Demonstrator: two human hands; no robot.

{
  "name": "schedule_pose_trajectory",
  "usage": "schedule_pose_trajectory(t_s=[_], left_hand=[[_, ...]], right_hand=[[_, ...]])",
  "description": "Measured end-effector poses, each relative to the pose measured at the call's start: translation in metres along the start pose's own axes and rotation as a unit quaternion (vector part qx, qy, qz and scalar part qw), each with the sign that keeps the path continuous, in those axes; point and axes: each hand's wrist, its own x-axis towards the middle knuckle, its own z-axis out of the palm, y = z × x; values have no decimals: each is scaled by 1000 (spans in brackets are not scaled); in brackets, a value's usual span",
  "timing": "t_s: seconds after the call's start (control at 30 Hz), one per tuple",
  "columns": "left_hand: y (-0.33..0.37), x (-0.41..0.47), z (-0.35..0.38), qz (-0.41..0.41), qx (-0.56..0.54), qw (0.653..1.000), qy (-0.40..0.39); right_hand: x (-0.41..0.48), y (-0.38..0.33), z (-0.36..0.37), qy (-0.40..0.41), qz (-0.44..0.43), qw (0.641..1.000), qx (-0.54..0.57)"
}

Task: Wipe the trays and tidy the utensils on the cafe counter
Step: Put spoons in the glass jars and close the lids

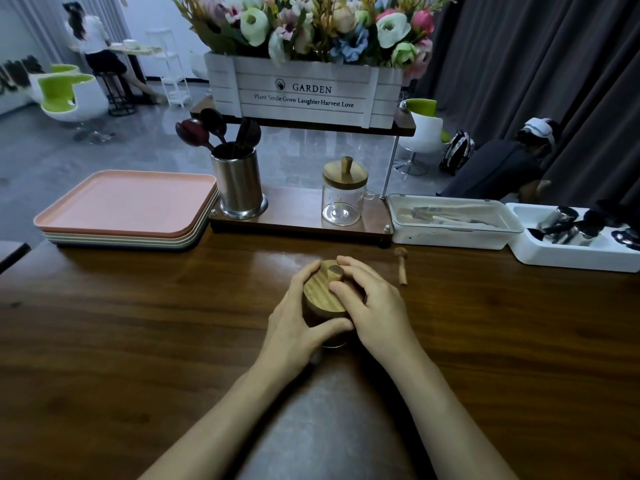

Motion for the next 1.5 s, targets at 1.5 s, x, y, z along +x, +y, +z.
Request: schedule_pose_trajectory(t_s=[1.5], left_hand=[[-25,188,-82,14,-70,990,125]], right_hand=[[166,-18,86,-6,97,958,268]])
